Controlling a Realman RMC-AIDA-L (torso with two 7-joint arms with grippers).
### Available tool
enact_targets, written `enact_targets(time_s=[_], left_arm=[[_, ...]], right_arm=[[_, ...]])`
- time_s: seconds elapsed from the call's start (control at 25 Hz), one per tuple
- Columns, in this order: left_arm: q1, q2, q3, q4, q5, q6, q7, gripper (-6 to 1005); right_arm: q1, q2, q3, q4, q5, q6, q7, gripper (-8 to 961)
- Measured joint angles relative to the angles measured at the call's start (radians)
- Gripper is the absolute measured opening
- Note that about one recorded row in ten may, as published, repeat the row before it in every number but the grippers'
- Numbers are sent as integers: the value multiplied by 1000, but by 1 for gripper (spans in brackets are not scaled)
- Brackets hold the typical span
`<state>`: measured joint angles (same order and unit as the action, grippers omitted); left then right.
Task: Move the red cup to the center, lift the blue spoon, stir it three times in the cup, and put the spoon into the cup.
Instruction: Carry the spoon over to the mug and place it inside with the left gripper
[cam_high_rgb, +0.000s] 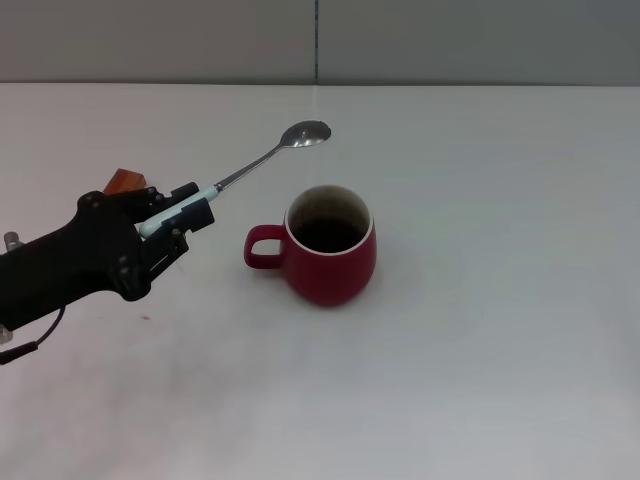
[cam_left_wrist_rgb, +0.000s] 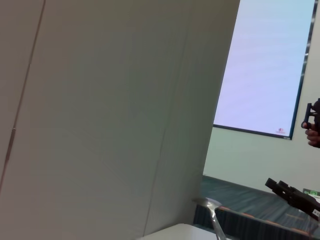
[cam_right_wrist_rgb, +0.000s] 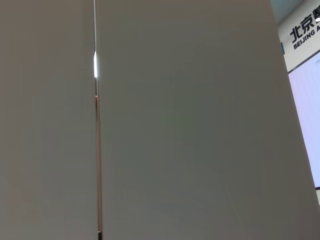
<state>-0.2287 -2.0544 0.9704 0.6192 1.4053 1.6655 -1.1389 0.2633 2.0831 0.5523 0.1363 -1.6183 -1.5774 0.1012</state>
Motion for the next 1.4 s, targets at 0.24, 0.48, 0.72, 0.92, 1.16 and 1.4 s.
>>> enact_targets(time_s=[0.24,0.48,0.72,0.92,1.16,1.4], left_arm=[[-20,-2,7,48,48,-27,-31,172],[-37,-4,11,106,102,-56,-67,173],[-49,-6,20,198,167,-79,-122,173],[-51,-7,63,268,184,-98,-161,173],[-68,-8,84,322,237,-120,-199,172],[-80,-9,117,385,286,-160,-232,172]], right_arm=[[-12,1,0,3,0,2,0,686],[-22,2,0,4,0,2,0,686],[-23,2,0,5,0,2,0,686],[-23,2,0,4,0,3,0,685],[-22,2,0,4,1,3,0,685],[-22,2,0,2,3,4,0,687]])
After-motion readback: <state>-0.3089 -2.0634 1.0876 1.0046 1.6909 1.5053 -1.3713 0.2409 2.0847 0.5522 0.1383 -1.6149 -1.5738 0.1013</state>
